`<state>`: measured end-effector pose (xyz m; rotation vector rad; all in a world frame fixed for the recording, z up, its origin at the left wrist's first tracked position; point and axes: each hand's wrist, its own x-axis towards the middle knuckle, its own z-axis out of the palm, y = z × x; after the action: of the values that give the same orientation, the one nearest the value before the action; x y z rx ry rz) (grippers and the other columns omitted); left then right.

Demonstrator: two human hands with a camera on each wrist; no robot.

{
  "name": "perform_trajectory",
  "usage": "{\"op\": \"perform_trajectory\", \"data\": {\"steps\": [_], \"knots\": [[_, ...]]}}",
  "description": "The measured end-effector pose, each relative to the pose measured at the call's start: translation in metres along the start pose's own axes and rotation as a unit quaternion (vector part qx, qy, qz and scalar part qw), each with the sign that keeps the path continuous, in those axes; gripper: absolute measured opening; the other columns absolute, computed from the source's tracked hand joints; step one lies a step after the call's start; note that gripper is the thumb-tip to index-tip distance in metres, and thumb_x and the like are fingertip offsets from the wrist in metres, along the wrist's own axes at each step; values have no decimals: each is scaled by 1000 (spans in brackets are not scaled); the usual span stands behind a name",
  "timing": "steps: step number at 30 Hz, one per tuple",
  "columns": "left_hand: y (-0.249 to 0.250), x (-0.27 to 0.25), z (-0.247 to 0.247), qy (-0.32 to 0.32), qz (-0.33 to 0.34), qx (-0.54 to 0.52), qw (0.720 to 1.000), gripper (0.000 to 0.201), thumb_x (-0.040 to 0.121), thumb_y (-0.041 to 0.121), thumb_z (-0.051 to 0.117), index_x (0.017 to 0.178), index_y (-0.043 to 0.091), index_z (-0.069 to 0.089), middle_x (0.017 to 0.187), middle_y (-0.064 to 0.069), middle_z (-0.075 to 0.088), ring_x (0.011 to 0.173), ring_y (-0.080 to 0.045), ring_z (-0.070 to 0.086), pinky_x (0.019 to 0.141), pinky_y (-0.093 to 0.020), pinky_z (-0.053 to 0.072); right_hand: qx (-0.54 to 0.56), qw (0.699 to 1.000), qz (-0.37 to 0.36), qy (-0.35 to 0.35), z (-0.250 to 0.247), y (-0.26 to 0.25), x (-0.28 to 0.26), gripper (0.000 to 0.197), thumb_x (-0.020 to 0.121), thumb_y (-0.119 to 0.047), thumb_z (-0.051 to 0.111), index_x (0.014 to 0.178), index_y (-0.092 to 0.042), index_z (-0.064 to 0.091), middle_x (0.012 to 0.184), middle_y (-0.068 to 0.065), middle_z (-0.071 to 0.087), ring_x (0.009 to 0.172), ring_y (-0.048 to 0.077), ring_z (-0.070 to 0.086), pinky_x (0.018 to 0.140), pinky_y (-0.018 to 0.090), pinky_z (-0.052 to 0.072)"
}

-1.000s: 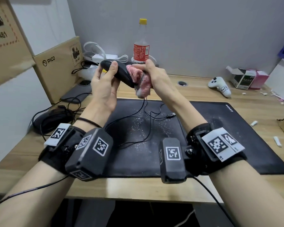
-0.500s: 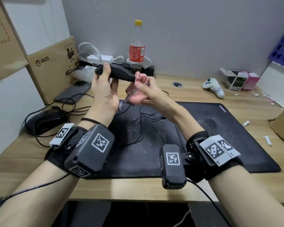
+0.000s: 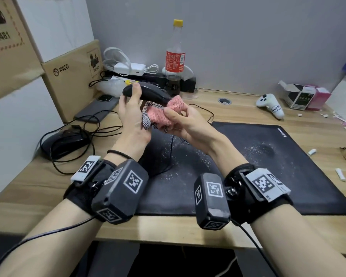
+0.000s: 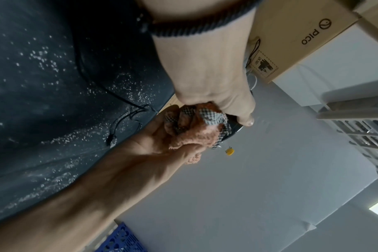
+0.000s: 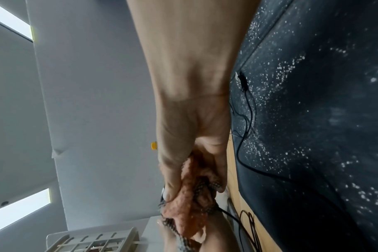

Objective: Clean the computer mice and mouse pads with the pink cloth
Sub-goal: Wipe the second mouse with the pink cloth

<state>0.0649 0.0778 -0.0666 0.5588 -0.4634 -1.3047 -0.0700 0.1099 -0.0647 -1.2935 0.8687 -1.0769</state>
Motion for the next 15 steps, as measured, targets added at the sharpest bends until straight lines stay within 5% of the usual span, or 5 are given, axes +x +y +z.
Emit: {"op": "perform_trajectory", "data": {"steps": [4,7,10,12,15], "knots": [[-6,-5,-2,-36,-1,29,999,54,89,21,66,135,2,45,128,-24,58,109,-36,63,89,-52,53,11,997,-1,71,6,8,6,6,97,-13,55,95,-10,60,80,5,69,70,16,65,77,37,57],[-3,-3,-2,-18,-1,21,1000,49,89,20,66,131,4,49,125,-22,60,109,-36,63,91,-55,51,8,995,9,98,9,14,10,12,100,-17,51,98,-12,62,87,8,69,76,20,66,77,44,56],[3,0,-6,8,6,25,1000,41,91,21,63,128,6,53,115,-12,64,105,-25,63,92,-42,53,-34,996,11,87,11,13,9,20,103,-16,43,98,-9,61,78,5,65,56,8,60,51,26,50],[8,5,-11,27,-7,30,999,43,91,26,64,128,7,54,112,-8,65,103,-21,64,84,-34,56,-102,991,8,89,14,10,10,22,103,-19,42,95,-11,61,76,5,61,55,11,55,48,25,44],[15,1,-12,4,-68,7,998,55,88,44,63,124,3,55,118,-19,64,107,-33,64,91,-49,52,-231,968,2,100,22,7,12,23,102,-23,43,84,-13,55,64,2,49,49,12,44,46,25,39]]}}
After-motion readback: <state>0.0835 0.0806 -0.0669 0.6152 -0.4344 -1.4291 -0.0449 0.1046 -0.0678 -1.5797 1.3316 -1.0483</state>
